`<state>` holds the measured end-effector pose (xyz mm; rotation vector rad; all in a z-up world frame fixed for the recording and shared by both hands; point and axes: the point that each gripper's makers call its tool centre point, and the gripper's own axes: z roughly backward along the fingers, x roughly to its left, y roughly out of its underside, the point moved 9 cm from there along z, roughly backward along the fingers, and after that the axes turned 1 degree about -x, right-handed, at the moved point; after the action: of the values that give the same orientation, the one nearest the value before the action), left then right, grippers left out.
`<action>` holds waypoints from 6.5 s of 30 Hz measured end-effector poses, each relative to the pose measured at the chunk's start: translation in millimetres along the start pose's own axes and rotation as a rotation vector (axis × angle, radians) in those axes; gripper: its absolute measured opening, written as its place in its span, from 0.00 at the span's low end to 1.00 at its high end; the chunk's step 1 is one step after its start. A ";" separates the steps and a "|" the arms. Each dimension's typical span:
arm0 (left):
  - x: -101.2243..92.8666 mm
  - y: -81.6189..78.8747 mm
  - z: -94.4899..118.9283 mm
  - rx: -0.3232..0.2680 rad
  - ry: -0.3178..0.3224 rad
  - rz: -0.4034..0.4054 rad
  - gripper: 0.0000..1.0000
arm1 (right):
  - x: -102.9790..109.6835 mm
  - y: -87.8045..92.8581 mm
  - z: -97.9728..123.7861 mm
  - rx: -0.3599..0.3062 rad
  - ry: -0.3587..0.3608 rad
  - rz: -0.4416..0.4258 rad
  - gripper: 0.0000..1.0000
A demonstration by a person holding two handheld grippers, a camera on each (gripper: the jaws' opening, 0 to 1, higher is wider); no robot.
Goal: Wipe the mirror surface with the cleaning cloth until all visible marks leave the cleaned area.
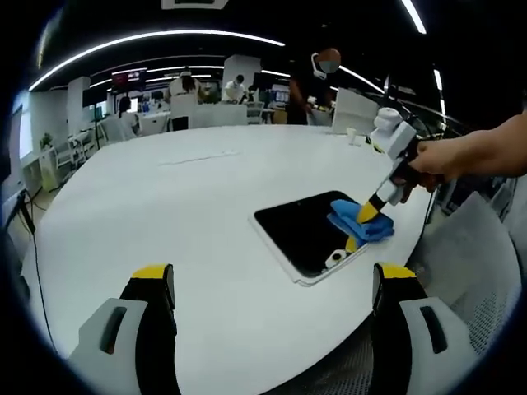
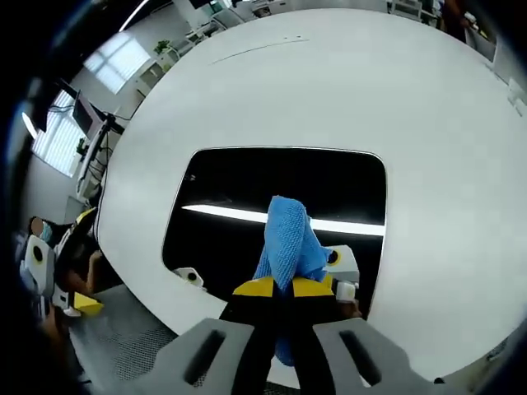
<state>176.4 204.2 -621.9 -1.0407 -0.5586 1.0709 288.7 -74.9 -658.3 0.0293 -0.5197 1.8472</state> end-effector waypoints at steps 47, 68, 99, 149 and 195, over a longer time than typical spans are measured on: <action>0.4 5.1 -1.0 0.060 0.011 0.035 0.99 | 3.1 29.7 8.5 0.019 -0.033 0.024 0.00; -1.1 5.7 -1.6 0.070 0.016 0.041 0.99 | -14.6 36.9 16.1 0.018 -0.036 0.022 0.00; 0.5 4.8 -1.0 0.061 0.019 0.027 0.99 | -34.0 41.0 28.3 0.017 0.003 -0.008 0.00; 4.5 9.8 -2.7 0.077 0.031 0.051 0.99 | -48.6 -31.8 8.0 0.011 0.060 0.050 0.00; 7.7 8.3 -0.9 0.062 -0.010 0.063 0.99 | -63.6 -89.0 -13.0 -0.057 0.094 0.076 0.00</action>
<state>176.7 211.6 -630.5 -1.0050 -0.5001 1.1428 394.5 -105.8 -657.7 -0.1160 -0.5138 1.8970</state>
